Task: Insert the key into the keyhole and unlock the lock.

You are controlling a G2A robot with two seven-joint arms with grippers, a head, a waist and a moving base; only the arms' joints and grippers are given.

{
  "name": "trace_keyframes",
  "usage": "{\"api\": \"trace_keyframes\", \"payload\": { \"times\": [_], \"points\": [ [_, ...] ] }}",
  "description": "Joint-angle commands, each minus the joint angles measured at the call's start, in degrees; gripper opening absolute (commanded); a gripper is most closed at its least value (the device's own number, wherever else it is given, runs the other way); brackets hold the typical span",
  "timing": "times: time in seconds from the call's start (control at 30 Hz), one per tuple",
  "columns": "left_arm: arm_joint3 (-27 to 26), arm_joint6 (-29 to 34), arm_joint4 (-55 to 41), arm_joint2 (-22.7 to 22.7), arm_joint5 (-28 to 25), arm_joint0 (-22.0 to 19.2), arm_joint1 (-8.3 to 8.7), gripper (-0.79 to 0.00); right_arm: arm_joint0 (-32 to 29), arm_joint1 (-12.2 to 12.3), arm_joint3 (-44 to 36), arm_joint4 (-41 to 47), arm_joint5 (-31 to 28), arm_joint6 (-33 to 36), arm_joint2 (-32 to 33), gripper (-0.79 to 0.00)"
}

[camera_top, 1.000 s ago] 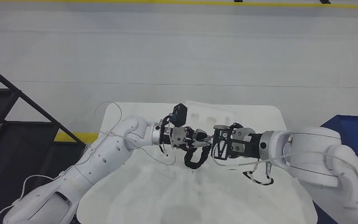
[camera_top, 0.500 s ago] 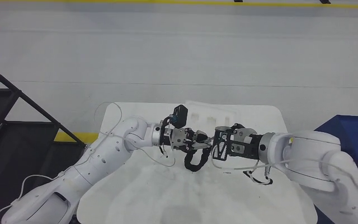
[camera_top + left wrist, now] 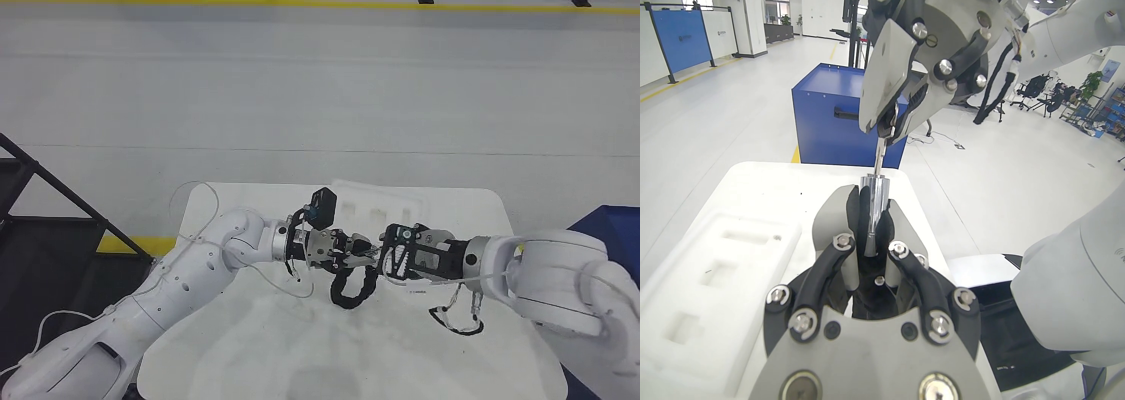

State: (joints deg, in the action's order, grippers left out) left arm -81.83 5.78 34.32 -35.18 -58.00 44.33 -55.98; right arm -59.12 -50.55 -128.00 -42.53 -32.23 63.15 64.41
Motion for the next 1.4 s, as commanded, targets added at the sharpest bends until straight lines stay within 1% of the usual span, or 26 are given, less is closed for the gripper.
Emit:
{"api": "trace_keyframes", "payload": {
  "times": [0.0,0.2,0.33,0.37,0.4,0.43,0.47,0.63,0.7,0.83,1.07,1.2,1.37],
  "points": [
    [0.0,-0.1,0.2,0.1,0.0,0.0,-0.01,-0.785,-0.1,0.0,0.5,1.7,1.5,0.2,0.1,-0.785],
    [-0.1,-0.8,1.5,0.0,0.0,0.0,-0.07,-0.785,-0.4,0.0,1.9,6.5,6.5,0.0,0.7,-0.785],
    [-0.2,-1.2,2.3,0.0,0.0,0.1,-0.14,-0.785,-0.7,0.0,2.3,8.0,8.4,-0.3,1.1,-0.785],
    [-0.2,-1.3,2.4,0.0,0.0,0.1,-0.16,-0.785,-0.8,0.0,2.4,8.5,8.8,-0.5,1.1,-0.77],
    [-0.2,-1.4,2.6,0.0,0.0,0.1,-0.17,-0.785,-1.0,0.0,2.7,9.4,9.2,-0.6,1.2,-0.483],
    [-0.1,-1.5,2.7,0.0,0.0,0.2,-0.17,-0.785,-1.0,0.0,2.9,10.0,9.4,-0.6,1.3,-0.123],
    [-0.1,-1.5,2.9,0.0,0.0,0.2,-0.18,-0.785,-1.1,0.0,3.2,10.8,9.6,-0.8,1.3,0.0],
    [1.0,-1.5,4.6,-0.6,0.0,0.2,-0.11,-0.785,-1.7,0.1,3.9,12.8,10.1,-1.7,2.4,0.0],
    [1.5,-1.5,7.3,-1.2,0.0,0.1,-0.09,-0.785,-2.2,0.2,3.8,13.0,10.1,-2.0,3.1,0.0],
    [3.4,-3.2,11.4,-2.1,0.2,1.5,-0.2,-0.785,-3.6,0.5,3.6,13.4,9.7,-2.6,4.5,0.0],
    [5.6,0.6,20.8,-1.9,2.1,1.8,-0.49,-0.785,-5.7,0.8,3.5,14.4,8.4,-4.0,6.0,0.0],
    [6.9,3.4,24.8,-0.6,3.9,1.5,-1.16,-0.785,-6.5,0.9,3.7,14.5,8.0,-4.5,6.1,0.0],
    [10.1,4.7,28.3,1.8,4.8,0.8,-2.63,-0.785,-6.9,1.0,4.6,14.5,7.2,-5.2,5.8,0.0]
  ]
}}
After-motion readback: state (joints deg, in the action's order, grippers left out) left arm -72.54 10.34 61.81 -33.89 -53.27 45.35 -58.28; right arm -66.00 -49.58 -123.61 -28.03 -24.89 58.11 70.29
